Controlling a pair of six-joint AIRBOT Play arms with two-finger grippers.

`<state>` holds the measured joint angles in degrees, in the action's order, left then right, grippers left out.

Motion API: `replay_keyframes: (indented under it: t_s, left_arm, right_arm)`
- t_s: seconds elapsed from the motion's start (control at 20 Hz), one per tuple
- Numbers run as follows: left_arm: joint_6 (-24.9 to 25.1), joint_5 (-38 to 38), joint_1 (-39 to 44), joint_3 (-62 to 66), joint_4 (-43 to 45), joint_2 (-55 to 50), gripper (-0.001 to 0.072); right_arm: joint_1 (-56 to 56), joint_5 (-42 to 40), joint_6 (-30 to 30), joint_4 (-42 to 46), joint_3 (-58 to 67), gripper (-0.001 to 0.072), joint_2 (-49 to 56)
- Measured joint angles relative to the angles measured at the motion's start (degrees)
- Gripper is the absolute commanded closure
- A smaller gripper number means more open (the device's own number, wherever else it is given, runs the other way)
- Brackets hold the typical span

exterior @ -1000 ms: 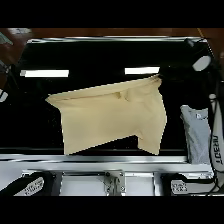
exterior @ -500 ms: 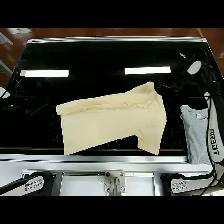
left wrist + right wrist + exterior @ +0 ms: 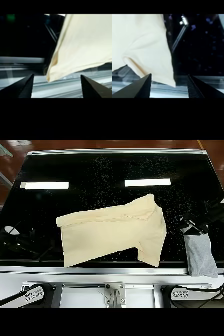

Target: Fold the shirts.

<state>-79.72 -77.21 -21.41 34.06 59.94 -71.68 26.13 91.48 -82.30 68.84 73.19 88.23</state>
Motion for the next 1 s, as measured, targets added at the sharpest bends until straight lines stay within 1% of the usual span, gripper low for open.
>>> replay_keyframes:
  t_s: [0.25,0.5,0.55,0.6,0.65,0.7,0.75,0.85,0.95,1.0]
  left_arm:
    - [0.9,3.6,0.4,-5.1,-1.9,0.0,-0.0003]
    - [1.2,6.1,6.0,-6.2,-5.0,0.0,0.0000]
    - [0.9,6.6,7.6,-6.3,-5.4,0.0,0.0005]
    - [0.6,7.2,8.9,-6.3,-5.9,0.0,0.0031]
    - [0.3,7.8,10.1,-6.3,-6.6,0.0,0.0170]
    - [0.2,9.1,11.0,-6.4,-7.4,0.0,0.0358]
    - [0.2,11.0,11.8,-6.4,-8.4,0.0,0.0468]
    - [0.2,12.3,13.0,-6.4,-11.9,-0.1,0.0661]
    - [1.8,12.9,13.7,-6.4,-14.6,0.0,0.0670]
    - [2.6,13.2,13.9,-6.4,-15.4,0.2,0.0670]
  right_arm:
    - [1.8,-3.7,0.7,-3.2,-6.3,0.0155,-1.1]
    - [2.1,-6.6,0.9,-4.2,-7.8,0.0155,-1.4]
    - [2.2,-7.0,0.9,-4.2,-8.0,0.0155,-1.4]
    - [2.2,-7.3,0.9,-4.2,-8.0,0.0155,-1.4]
    - [2.2,-7.8,0.9,-4.4,-8.1,0.0155,-1.4]
    - [2.2,-8.2,0.9,-4.4,-8.1,0.0155,-1.4]
    - [2.2,-8.6,0.8,-4.4,-8.2,0.0155,-1.4]
    - [2.2,-9.6,0.2,-4.2,-8.3,0.0155,-1.4]
    - [2.1,-10.7,-0.2,-4.1,-9.0,0.0154,-1.4]
    - [1.9,-11.5,-0.4,-4.0,-9.6,0.0106,-1.3]
